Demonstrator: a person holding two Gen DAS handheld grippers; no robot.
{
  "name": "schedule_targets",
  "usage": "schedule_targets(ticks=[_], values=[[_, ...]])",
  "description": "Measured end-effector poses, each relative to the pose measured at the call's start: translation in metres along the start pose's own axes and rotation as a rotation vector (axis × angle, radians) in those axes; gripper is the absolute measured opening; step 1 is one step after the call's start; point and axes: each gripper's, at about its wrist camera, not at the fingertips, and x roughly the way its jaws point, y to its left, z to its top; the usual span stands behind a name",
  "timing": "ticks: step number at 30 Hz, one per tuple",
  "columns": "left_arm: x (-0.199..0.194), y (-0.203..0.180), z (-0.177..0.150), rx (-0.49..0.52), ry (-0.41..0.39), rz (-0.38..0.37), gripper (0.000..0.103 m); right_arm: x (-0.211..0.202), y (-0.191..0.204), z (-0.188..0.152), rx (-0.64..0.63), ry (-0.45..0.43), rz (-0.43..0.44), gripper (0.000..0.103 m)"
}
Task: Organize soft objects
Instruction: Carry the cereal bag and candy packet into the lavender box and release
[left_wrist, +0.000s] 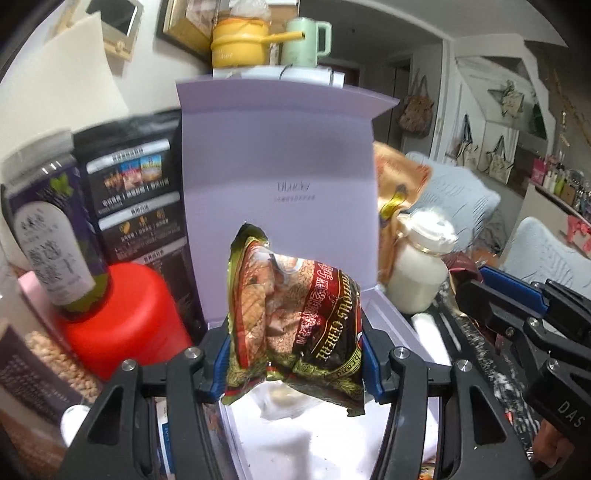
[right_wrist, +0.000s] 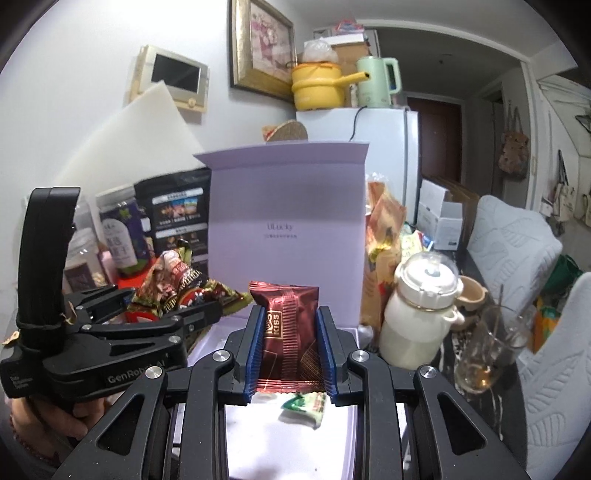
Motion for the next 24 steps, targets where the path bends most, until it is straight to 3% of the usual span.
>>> schedule_targets(ticks=[13,18,21,24], values=[[0.038,-0.006,-0.005,0.026,0.112,0.002,0.056,0.039,-0.011,-0.012,0.036,0.115,-0.008,0.029],[0.045,-0.004,-0.010,0.007,0.153,0.037,0.061,0.043,-0.017,-0.013,0.048,0.152,-0.057,0.038],[0.041,-0.004,-0.009,0.019,0.141,0.071,0.081,0.040,-0.019,-0.014,0.057,0.161,-0.063,0.041],[0.033,-0.005,-0.008,0.025,0.114,0.088,0.083,0.036,-0.018,-0.015,0.053,0.163,-0.074,0.041]])
